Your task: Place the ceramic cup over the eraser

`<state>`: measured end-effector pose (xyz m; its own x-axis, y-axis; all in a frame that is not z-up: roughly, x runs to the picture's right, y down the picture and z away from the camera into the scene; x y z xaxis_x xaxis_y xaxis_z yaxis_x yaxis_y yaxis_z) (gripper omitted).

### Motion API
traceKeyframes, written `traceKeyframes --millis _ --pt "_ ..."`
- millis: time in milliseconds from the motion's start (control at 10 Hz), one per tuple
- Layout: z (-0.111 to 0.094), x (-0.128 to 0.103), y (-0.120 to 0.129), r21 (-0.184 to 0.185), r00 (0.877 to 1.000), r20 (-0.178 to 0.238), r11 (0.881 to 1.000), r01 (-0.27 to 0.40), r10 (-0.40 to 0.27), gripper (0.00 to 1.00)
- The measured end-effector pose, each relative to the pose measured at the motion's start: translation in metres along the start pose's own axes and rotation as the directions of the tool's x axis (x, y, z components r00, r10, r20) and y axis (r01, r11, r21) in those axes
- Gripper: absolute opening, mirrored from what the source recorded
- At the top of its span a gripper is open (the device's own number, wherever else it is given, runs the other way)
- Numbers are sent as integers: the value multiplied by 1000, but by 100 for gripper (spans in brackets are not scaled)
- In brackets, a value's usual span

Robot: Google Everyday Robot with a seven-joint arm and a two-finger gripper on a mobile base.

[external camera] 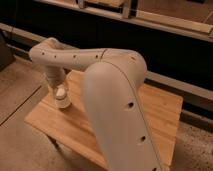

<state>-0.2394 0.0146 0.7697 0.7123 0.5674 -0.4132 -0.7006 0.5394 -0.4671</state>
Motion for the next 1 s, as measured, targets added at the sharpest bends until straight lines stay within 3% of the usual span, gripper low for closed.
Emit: traceKeyframes --millis 700,1000 --pt "0 0 0 0 1000 0 1000 0 0 75" --pt "0 0 0 0 1000 0 1000 0 0 80"
